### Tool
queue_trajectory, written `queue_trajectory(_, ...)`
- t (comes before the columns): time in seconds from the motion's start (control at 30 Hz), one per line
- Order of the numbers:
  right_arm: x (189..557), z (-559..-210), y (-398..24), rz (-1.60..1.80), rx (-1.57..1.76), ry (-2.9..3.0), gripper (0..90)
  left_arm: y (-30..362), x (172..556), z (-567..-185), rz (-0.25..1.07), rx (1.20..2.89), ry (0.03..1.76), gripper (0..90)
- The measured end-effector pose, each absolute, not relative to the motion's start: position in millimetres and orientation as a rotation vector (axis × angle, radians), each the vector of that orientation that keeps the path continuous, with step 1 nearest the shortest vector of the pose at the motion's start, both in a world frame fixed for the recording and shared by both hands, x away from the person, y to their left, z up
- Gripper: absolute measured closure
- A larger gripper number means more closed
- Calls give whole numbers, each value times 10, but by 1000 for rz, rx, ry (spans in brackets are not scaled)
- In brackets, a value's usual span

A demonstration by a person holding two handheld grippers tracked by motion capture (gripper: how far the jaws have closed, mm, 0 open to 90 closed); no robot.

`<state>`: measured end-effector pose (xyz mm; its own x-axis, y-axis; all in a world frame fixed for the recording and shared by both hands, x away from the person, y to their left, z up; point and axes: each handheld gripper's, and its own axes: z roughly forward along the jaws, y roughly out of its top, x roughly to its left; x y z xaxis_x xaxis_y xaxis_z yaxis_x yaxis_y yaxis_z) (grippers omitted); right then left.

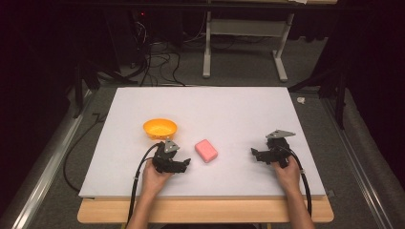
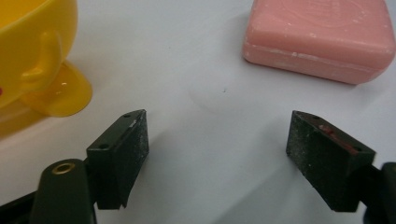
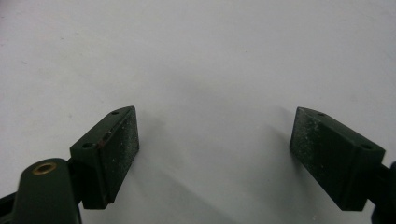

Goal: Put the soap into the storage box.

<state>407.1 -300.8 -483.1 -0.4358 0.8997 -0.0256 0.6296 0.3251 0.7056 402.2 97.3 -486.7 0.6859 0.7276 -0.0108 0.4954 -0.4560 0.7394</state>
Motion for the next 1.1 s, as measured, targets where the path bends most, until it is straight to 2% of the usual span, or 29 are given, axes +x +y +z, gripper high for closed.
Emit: queue_trajectory(1.1,4070,-4830,-3008,881,1351,2181,165,795,3860,-4516,356,2074,810,175)
